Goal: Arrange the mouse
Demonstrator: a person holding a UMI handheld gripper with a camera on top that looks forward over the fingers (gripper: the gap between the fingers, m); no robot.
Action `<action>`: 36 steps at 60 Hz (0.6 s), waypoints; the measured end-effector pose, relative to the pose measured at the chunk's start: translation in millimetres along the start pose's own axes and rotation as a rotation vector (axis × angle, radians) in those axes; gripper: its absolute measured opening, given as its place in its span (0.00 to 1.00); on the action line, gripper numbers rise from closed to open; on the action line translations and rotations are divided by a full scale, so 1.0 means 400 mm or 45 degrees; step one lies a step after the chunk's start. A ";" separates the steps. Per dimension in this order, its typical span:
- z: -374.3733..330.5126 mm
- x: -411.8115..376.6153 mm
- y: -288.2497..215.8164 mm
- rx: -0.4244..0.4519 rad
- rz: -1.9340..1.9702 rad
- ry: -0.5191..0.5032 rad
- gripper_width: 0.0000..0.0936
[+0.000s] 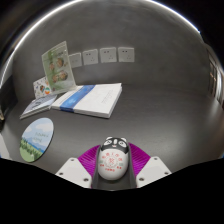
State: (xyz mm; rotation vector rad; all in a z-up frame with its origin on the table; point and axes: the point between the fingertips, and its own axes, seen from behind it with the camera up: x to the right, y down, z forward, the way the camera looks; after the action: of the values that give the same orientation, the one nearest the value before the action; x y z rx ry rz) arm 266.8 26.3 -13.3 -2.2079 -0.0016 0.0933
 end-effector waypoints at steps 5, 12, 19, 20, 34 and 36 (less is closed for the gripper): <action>-0.021 -0.001 -0.011 0.018 -0.013 0.063 0.45; -0.112 -0.142 -0.138 0.192 -0.053 0.075 0.44; -0.206 -0.392 -0.274 0.357 -0.099 0.035 0.44; -0.211 -0.432 -0.285 0.373 -0.106 0.027 0.44; -0.068 -0.819 -0.185 0.232 -0.218 -0.070 0.44; -0.035 -0.834 -0.135 0.175 -0.221 -0.074 0.44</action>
State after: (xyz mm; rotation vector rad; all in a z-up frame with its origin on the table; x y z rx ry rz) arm -63.2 35.5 60.5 -2.0580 -0.2129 0.0585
